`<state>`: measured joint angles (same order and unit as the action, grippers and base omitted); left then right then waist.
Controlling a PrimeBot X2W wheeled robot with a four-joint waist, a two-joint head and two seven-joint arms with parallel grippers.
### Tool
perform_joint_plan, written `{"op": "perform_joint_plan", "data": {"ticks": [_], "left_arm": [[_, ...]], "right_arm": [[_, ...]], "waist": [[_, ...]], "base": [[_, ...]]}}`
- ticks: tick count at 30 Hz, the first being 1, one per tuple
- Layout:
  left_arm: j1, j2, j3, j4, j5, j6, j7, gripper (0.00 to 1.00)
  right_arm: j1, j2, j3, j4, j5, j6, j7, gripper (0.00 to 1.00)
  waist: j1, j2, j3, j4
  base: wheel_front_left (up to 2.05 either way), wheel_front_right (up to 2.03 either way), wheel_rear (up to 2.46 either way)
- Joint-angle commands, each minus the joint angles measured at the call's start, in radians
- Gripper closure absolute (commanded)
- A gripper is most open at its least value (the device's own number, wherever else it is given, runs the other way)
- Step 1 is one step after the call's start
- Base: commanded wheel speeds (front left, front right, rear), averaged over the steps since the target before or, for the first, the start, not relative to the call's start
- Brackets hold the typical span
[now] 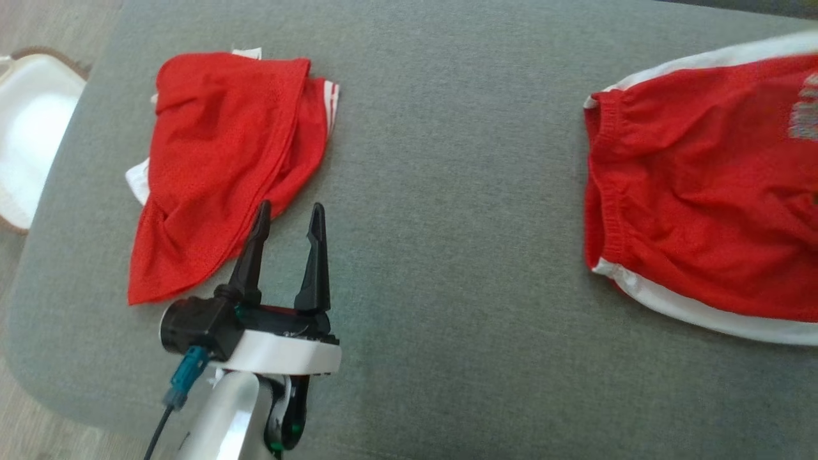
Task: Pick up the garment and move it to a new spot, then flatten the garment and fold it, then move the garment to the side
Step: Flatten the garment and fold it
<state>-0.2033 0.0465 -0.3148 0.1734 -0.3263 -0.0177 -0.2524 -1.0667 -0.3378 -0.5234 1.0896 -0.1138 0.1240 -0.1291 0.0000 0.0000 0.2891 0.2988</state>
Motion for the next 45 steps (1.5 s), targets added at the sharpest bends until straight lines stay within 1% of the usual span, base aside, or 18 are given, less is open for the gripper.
{"op": "perform_joint_plan", "data": {"ticks": [1,4,6,12,16,19,22,24,27,30,33,34,35,37,40,45], "left_arm": [[-0.022,0.004,0.039,-0.036,-0.005,0.003,-0.009,0.00],[-0.021,0.004,0.048,-0.038,-0.001,0.001,-0.009,0.00],[-0.020,0.004,0.056,-0.039,0.003,0.001,-0.009,0.00],[-0.005,0.004,0.083,-0.043,0.018,-0.001,-0.009,0.00],[0.013,0.004,0.100,-0.047,0.021,-0.001,-0.009,0.00],[0.031,0.004,0.107,-0.054,0.022,0.003,-0.009,0.00],[0.047,0.004,0.115,-0.062,0.025,0.005,-0.009,0.00],[0.055,0.004,0.116,-0.065,0.027,0.004,-0.009,0.00],[0.062,0.004,0.115,-0.060,0.027,0.000,-0.009,0.00],[0.063,0.004,0.111,-0.056,0.030,-0.005,-0.009,0.00],[0.063,0.004,0.103,-0.046,0.034,-0.012,-0.009,0.00],[0.065,0.004,0.099,-0.036,0.036,-0.014,-0.009,0.00],[0.065,0.004,0.099,-0.036,0.036,-0.014,-0.009,0.00],[0.065,0.004,0.091,-0.018,0.041,-0.021,-0.009,0.00],[0.061,0.004,0.082,0.003,0.043,-0.030,-0.009,0.00],[0.050,0.004,0.072,0.024,0.052,-0.043,-0.009,0.00]], "right_arm": [[-0.035,-0.001,0.013,-0.012,-0.027,0.007,0.000,0.00],[-0.024,0.014,0.024,0.028,-0.073,0.007,0.015,0.00],[-0.018,0.031,0.033,0.050,-0.082,0.007,0.014,0.00],[0.006,0.083,0.088,0.080,-0.092,0.007,-0.033,0.00],[0.027,0.130,0.142,0.080,-0.058,0.007,-0.087,0.00],[0.060,0.176,0.203,0.045,-0.009,0.007,-0.120,0.00],[0.129,0.219,0.274,-0.049,0.057,0.007,-0.131,0.00],[0.207,0.242,0.323,-0.175,0.111,0.007,-0.132,0.00],[0.367,0.266,0.388,-0.374,0.186,0.007,-0.132,0.00],[0.537,0.280,0.430,-0.554,0.227,0.007,-0.132,0.00],[0.695,0.286,0.467,-0.690,0.238,0.007,-0.132,0.00],[0.743,0.286,0.486,-0.723,0.243,0.007,-0.132,0.00],[0.743,0.286,0.486,-0.723,0.243,0.007,-0.132,0.00],[0.828,0.287,0.528,-0.771,0.252,0.007,-0.132,0.00],[0.915,0.287,0.555,-0.808,0.269,0.007,-0.132,0.00],[0.937,0.287,0.557,-0.851,0.283,0.007,-0.133,0.00]], "waist": [[0.0000,0.0000,-0.010,-0.017],[0.0000,0.0000,-0.028,-0.048],[0.0000,0.0000,-0.044,-0.071],[0.0000,0.0000,-0.099,-0.148],[0.0000,0.0000,-0.138,-0.193],[0.0000,0.0000,-0.165,-0.224],[0.0000,0.0000,-0.183,-0.254],[0.0000,0.0000,-0.191,-0.274],[0.0000,0.0000,-0.197,-0.299],[0.0000,0.0000,-0.198,-0.316],[0.0000,0.0000,-0.198,-0.328],[0.0000,0.0000,-0.198,-0.331],[0.0000,0.0000,-0.198,-0.331],[0.0000,0.0000,-0.198,-0.336],[0.0000,0.0000,-0.194,-0.340],[0.0000,0.0000,-0.178,-0.352]], "base": [[0.00,0.00,0.00],[0.00,0.00,0.00],[0.00,0.00,0.00],[0.00,0.00,0.00],[0.00,0.00,0.00],[0.00,0.00,0.00],[0.00,0.00,0.00],[0.00,0.00,0.00],[0.00,0.00,0.00],[0.00,0.00,0.00],[0.00,0.00,0.00],[0.00,0.00,0.00],[0.00,0.00,0.00],[0.00,0.00,0.00],[0.00,0.00,0.00],[0.00,0.00,0.00]]}}
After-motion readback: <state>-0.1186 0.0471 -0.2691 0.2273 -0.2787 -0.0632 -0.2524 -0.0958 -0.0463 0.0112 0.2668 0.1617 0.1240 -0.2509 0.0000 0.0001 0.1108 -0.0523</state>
